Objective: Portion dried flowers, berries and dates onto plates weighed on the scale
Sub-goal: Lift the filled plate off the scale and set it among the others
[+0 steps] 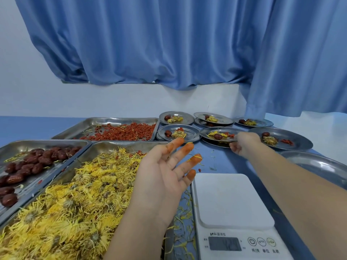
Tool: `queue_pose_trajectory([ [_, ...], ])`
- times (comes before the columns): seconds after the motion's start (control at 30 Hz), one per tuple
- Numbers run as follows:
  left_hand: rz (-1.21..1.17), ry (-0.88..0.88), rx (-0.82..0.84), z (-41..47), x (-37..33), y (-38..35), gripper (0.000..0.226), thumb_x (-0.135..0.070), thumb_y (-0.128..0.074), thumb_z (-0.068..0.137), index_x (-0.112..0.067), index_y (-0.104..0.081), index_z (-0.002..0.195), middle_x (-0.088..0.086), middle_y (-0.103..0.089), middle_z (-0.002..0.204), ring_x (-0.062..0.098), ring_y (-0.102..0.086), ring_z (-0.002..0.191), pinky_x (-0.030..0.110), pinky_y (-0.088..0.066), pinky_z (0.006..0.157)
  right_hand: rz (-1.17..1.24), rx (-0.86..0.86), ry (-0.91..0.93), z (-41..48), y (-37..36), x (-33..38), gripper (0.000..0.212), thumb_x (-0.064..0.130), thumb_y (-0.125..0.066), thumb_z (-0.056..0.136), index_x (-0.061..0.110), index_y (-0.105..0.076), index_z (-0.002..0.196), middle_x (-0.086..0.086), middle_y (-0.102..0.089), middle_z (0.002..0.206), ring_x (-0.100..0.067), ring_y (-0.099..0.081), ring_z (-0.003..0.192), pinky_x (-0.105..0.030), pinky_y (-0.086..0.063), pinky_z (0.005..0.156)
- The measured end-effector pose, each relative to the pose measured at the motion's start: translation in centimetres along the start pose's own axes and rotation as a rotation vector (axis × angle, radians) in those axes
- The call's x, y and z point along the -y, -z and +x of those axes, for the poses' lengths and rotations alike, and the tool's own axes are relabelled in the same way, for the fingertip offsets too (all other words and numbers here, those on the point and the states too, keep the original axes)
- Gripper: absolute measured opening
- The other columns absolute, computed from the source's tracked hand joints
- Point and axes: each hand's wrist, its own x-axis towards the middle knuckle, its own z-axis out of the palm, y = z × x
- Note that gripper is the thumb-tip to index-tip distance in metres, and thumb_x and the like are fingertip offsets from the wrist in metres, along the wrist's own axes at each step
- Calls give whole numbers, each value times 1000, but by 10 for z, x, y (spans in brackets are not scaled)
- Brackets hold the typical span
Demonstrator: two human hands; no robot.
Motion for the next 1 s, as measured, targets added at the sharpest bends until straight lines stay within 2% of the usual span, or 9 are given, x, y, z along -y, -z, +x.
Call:
queue_pose_trajectory([
  [0.1, 7, 8, 8, 0, 1, 0, 29, -26, -47, 94, -13, -66, 110, 8, -75, 103, 27, -73, 84, 34, -50, 67, -28, 55, 6, -15, 6, 6, 4, 3, -48, 93, 6, -50, 93, -14, -56, 77, -21, -54, 56, -27, -47, 41],
  [0.17, 3, 16, 12, 0, 2, 0, 28, -26, -47, 93, -13, -67, 109, 8, -75, 103, 27, -73, 84, 34, -49, 68, -51, 127, -6, -27, 14, 11, 10, 6, -48, 94, 9, -47, 85, -13, -58, 79, -21, -55, 59, -27, -47, 46],
  [0.37, 27, 35, 43, -3, 2, -4, 27, -26, -48, 92, -14, -66, 107, 8, -74, 103, 27, -72, 83, 34, -49, 68, -130, 333, 132, -80, 55, 29, 6, 9, -52, 93, 11, -50, 88, -9, -56, 74, -19, -52, 56, -25, -46, 49],
  [0.53, 143, 47, 81, -7, 7, -10, 26, -26, -47, 94, -15, -67, 106, 6, -74, 101, 24, -71, 82, 33, -48, 68, -347, 213, 552, -134, 121, 14, 8, 13, -59, 89, 18, -56, 93, -6, -61, 81, -13, -60, 49, -24, -46, 45],
  [0.67, 253, 61, 118, -9, 16, -19, 26, -26, -49, 94, -16, -71, 101, 7, -73, 99, 22, -68, 78, 34, -47, 69, -444, 90, 807, -159, 173, -18, 18, 14, -59, 86, 32, -56, 87, 12, -63, 84, -14, -60, 58, -32, -49, 58],
  [0.77, 314, 61, 146, -11, 26, -30, 28, -26, -50, 93, -20, -77, 89, 6, -73, 96, 21, -68, 75, 34, -46, 69, -613, -8, 984, -163, 200, -41, 17, 25, -56, 84, 41, -50, 82, 20, -58, 80, 1, -55, 68, -16, -38, 58],
  [0.83, 347, 18, 105, -14, 36, -36, 26, -25, -50, 94, -20, -76, 91, 4, -72, 92, 18, -67, 72, 34, -45, 69, -696, -41, 1093, -159, 210, -50, 27, 18, -57, 85, 44, -47, 84, 22, -51, 87, 9, -52, 79, -7, -37, 64],
  [0.9, 359, -37, 14, -18, 48, -41, 22, -22, -49, 95, -19, -71, 96, 1, -72, 84, 15, -65, 67, 32, -45, 67, -718, -46, 1138, -152, 216, -52, 30, 11, -59, 85, 39, -50, 91, 21, -47, 89, 13, -49, 84, 0, -34, 69],
  [1.0, 282, -74, -88, -26, 63, -48, 19, -18, -51, 95, -18, -69, 99, -2, -70, 75, 13, -63, 61, 31, -43, 65, -784, -44, 1095, -142, 220, -51, 18, 18, -58, 87, 29, -58, 102, 15, -53, 96, 3, -50, 87, -8, -34, 70],
])
